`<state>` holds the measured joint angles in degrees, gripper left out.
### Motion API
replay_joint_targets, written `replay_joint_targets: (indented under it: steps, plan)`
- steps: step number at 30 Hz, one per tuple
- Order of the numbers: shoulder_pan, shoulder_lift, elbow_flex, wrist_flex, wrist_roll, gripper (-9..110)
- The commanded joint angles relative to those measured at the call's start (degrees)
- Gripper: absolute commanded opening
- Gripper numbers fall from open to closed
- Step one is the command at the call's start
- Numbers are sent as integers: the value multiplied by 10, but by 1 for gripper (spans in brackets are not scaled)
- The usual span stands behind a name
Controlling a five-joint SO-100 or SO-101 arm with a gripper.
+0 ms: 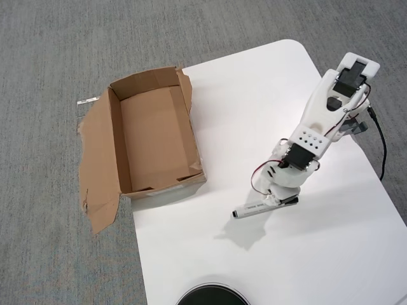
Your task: Grasp a pen and put it in the box.
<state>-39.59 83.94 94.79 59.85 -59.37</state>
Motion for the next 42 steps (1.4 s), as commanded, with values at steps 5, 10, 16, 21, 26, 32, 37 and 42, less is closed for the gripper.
replay_joint_targets:
  steps: [5, 10, 16, 21, 26, 32, 37, 42]
  plan:
    - [-6, -26, -22, -5, 62, 0]
    - [-72, -63, -24, -5, 64, 0]
    - [-79, -92, -53, -5, 64, 0]
    - [-82, -124, -81, -5, 65, 0]
    - [-82, -123, -86, -4, 65, 0]
    - [-76, -113, -86, 2, 64, 0]
    - [-56, -113, -90, 3, 65, 0]
    - [19, -113, -129, 4, 102, 0]
